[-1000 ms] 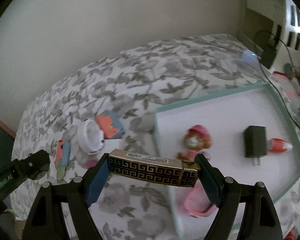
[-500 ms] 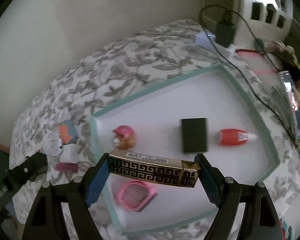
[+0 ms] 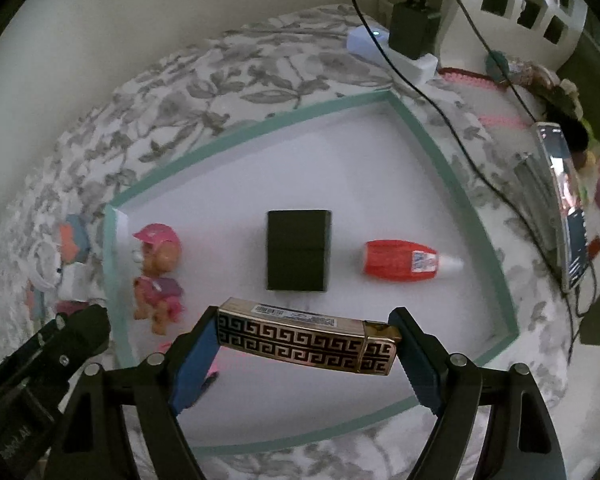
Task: Organize rigid objects
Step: 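Carry the toy car with the left tool while the right tool carries the harmonica into the tray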
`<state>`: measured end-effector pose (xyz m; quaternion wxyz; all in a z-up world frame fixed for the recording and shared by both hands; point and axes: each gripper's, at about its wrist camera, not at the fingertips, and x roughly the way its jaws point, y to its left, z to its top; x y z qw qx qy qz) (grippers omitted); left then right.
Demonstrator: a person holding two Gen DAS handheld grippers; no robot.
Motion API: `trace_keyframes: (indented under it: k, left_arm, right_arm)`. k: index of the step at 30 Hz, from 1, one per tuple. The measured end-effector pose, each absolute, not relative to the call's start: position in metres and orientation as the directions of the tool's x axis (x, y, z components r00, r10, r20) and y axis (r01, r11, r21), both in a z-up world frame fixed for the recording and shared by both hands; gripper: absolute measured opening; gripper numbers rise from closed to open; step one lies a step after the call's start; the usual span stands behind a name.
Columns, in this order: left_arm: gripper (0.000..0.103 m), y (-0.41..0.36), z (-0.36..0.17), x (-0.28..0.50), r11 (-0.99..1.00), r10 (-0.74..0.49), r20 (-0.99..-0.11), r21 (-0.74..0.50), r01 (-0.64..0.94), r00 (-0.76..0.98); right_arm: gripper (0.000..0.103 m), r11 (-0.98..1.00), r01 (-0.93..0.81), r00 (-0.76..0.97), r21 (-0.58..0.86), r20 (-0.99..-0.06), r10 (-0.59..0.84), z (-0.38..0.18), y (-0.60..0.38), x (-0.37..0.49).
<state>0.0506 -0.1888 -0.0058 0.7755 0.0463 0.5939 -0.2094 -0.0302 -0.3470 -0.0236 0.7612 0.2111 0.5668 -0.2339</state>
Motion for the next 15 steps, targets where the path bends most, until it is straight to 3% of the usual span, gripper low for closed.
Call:
trace_keyframes:
  k: [15]
  left_arm:
    - [0.077,-0.203,-0.028,0.042,0.906,-0.213,-0.963,-0.132,0.403,0.165]
  right_arm:
    - [0.085,0.813,0.581,0.198,0.029,-0.974,-0.107,-0.035,-0.362,-0.032]
